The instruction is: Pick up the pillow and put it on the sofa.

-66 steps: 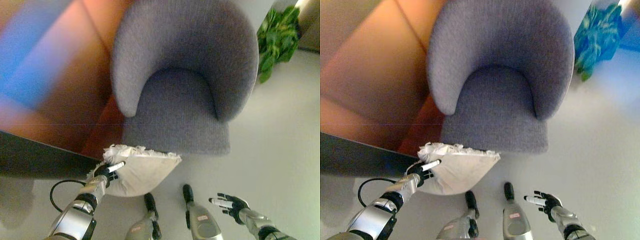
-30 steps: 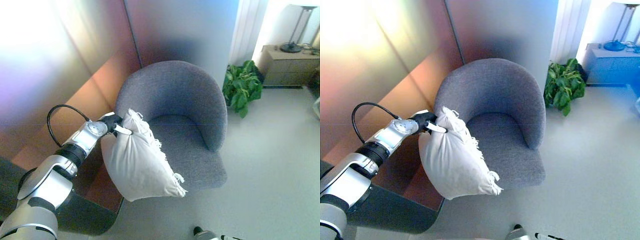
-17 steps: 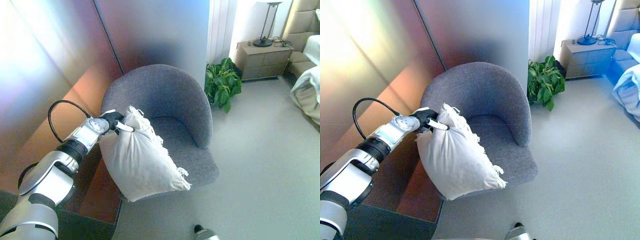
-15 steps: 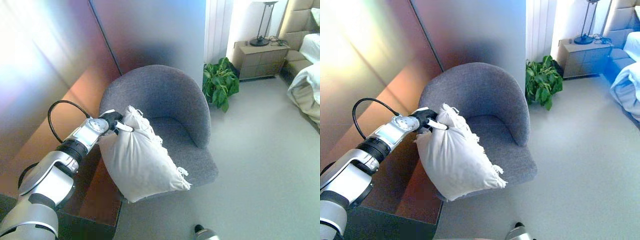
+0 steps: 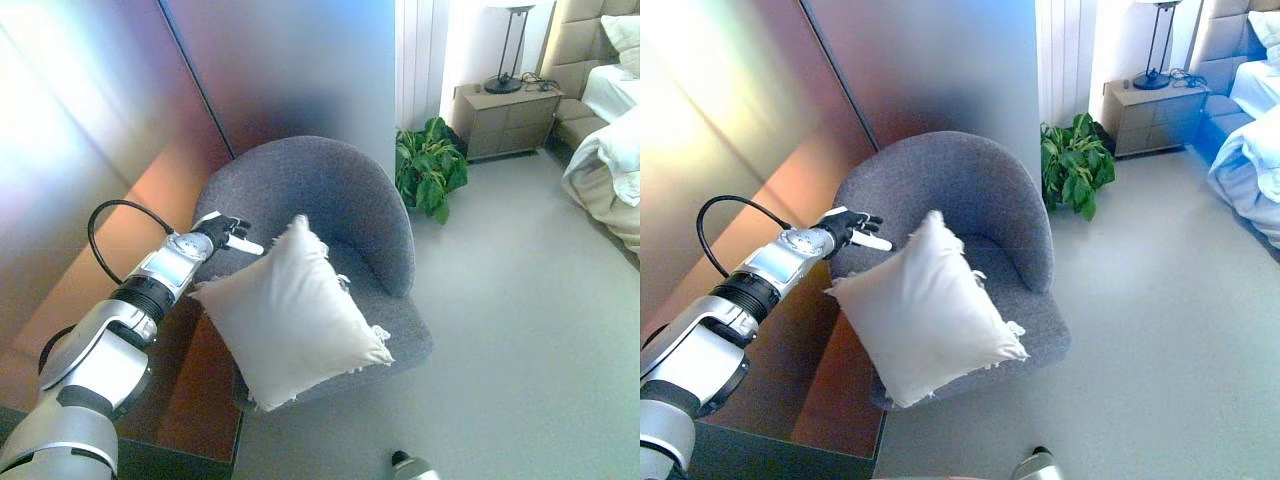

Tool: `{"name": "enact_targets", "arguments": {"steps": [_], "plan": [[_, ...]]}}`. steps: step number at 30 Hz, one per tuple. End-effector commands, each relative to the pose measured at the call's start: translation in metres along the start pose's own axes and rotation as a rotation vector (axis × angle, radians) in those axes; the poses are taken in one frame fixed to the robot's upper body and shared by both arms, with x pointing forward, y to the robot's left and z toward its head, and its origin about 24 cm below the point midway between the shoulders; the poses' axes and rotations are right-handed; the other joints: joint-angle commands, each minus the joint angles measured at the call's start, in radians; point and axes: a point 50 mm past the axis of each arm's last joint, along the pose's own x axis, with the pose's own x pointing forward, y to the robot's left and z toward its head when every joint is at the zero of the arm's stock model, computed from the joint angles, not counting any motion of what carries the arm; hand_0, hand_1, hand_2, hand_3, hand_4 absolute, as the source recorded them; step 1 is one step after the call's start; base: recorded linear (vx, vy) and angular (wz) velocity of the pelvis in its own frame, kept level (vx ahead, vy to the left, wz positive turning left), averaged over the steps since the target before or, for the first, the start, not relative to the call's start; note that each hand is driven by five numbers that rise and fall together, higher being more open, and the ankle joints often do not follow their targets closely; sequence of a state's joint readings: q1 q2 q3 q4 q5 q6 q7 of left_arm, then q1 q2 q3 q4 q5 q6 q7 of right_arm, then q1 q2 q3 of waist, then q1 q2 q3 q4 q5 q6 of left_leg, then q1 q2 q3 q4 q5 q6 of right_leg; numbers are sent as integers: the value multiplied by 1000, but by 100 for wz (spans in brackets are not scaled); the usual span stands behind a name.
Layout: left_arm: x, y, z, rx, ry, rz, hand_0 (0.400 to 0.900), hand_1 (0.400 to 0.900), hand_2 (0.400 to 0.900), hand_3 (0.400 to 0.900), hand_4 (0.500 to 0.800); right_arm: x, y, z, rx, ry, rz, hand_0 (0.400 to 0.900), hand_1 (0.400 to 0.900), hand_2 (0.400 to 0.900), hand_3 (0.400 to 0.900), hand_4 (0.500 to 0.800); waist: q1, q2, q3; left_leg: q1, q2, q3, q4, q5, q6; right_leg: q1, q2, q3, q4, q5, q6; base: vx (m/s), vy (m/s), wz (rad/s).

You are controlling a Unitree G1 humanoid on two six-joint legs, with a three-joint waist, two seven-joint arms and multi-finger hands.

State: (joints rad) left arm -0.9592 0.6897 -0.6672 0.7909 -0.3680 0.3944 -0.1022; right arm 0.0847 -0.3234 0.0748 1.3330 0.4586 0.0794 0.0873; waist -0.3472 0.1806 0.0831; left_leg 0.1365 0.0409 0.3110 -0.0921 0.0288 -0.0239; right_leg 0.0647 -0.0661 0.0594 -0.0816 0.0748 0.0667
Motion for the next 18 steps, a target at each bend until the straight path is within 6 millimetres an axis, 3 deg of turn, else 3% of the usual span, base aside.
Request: {"name": "enact_targets", "arguments": {"steps": [1, 11, 18], "plan": [[-29, 89, 60, -57, -183, 298, 900, 900, 900, 900, 800, -1, -5, -3, -38, 21, -17, 900, 900, 900, 900, 800, 38, -12, -74, 20, -68, -23, 57, -86, -10, -7, 32, -62, 20, -34, 66, -10, -4, 8], [-28, 81, 43, -137, -197, 217, 900, 900, 900, 900, 800, 0, -3, 4, -85, 24, -8, 900, 900, 900, 900, 800, 88, -32, -81, 23, -67, -60, 53, -88, -9, 13, 28, -92, 22, -47, 61, -1, 7, 6], [-21, 62, 11, -163, -167, 80, 900, 900, 900, 900, 800, 0, -4, 8, -145, 1, 2, 900, 900, 900, 900, 800, 119, -54, -83, 21, -67, -82, 50, -89, -8, 21, 27, -110, 21, -53, 56, -14, 20, 9]]}}
